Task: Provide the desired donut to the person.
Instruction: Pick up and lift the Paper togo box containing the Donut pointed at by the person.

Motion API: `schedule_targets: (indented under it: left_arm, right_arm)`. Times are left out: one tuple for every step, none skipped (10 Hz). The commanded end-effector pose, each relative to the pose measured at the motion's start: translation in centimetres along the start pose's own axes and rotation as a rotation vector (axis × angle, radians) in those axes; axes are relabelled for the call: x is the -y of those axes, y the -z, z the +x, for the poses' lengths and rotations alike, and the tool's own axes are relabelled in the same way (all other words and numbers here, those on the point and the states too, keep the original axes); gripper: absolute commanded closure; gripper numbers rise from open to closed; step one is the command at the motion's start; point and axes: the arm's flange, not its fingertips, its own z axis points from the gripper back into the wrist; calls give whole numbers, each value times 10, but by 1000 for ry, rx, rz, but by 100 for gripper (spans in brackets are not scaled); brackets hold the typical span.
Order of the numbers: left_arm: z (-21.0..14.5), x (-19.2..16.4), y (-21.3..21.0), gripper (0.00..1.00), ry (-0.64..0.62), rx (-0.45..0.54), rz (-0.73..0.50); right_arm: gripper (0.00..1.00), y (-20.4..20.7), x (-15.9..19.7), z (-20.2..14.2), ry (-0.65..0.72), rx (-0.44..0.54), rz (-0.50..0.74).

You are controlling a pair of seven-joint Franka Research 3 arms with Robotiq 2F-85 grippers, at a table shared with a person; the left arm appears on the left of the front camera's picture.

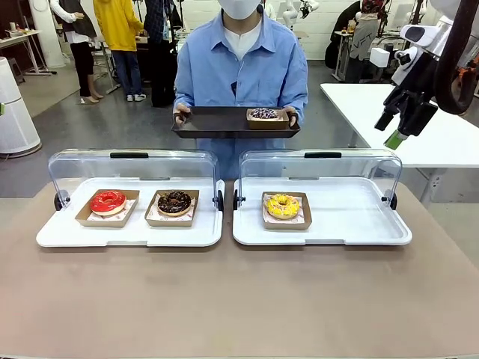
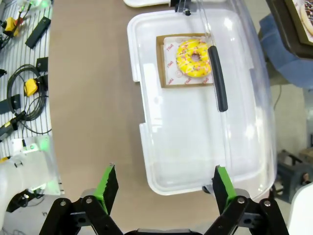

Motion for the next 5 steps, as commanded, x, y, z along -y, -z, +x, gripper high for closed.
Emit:
schedule_targets:
  left_arm:
    - [1, 2, -1, 0, 4, 5, -2]
    - [1, 2, -1, 0, 4, 5, -2]
    - [1, 2, -1, 0, 4, 5, -2]
    - [1, 2, -1, 0, 4, 5, -2]
    - [1, 2, -1, 0, 4, 5, -2]
  right_arm:
    - [0, 0, 0, -1, 3, 4, 8]
    - [0, 0, 0, -1, 3, 4, 8]
    - [0, 0, 0, -1, 3, 4, 8]
    - [0, 0, 0, -1, 3, 4, 8]
    - [0, 0, 0, 0, 0, 0, 0]
